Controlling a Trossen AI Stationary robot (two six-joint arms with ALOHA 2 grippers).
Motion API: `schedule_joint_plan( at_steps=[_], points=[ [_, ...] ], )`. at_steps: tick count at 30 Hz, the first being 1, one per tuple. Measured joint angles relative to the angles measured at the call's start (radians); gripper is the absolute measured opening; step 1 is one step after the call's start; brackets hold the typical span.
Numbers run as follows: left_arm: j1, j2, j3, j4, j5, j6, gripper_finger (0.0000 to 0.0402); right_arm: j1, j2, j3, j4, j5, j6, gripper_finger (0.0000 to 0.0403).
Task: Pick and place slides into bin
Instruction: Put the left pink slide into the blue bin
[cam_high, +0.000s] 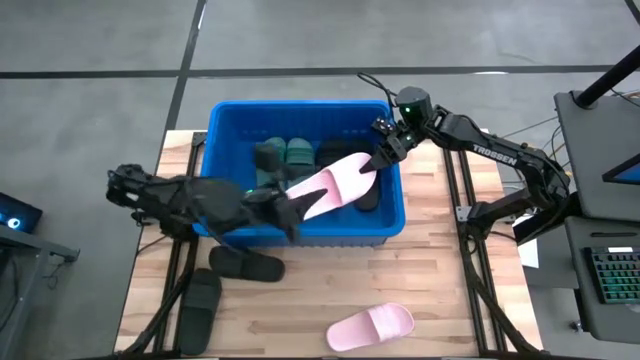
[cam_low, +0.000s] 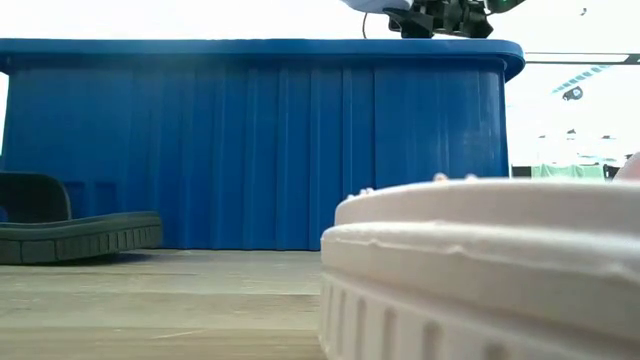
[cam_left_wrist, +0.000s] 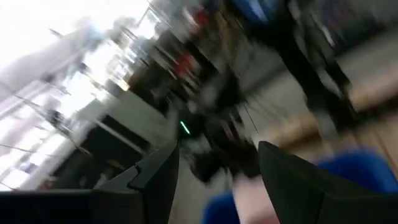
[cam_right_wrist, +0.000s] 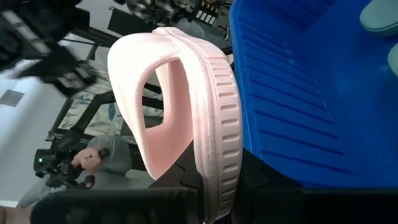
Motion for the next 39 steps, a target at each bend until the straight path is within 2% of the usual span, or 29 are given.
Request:
schedule_joint_plan(
  at_steps=[2, 4, 9, 15, 18, 26, 31, 39],
  points=[
    [0.025, 0.034, 0.056, -0.185, 0.032, -0.068, 0.0203, 0.0, 0.0, 0.0, 0.0, 0.0, 0.0, 0.0028],
    [0.042, 0.075, 0.095, -0.287, 0.062, -0.085, 0.0203, 0.0, 0.0, 0.0, 0.0, 0.0, 0.0, 0.0028],
    [0.043, 0.133, 0.145, -0.33, 0.064, -0.032, 0.0203, 0.002, 0.0, 0.0, -0.016, -0.002, 0.0, 0.0028],
    [0.043, 0.145, 0.136, -0.409, 0.019, 0.15, 0.0203, 0.003, 0.0, 0.0, -0.052, -0.002, -0.001, 0.0028],
    [0.043, 0.145, 0.114, -0.418, 0.011, 0.174, 0.0203, 0.003, 0.0, 0.0, -0.056, -0.002, -0.002, 0.0028],
    [0.05, 0.205, 0.071, -0.38, -0.005, 0.426, 0.0203, 0.003, 0.0, 0.0, -0.056, -0.002, -0.004, 0.0028],
    [0.07, 0.254, 0.06, -0.321, -0.157, 0.513, 0.0203, 0.003, 0.0, 0.0, -0.056, -0.001, -0.005, 0.0028],
    [0.085, 0.256, 0.054, -0.301, -0.16, 0.519, 0.0203, 0.004, 0.0, 0.0, -0.059, -0.001, -0.009, 0.0028]
  ],
)
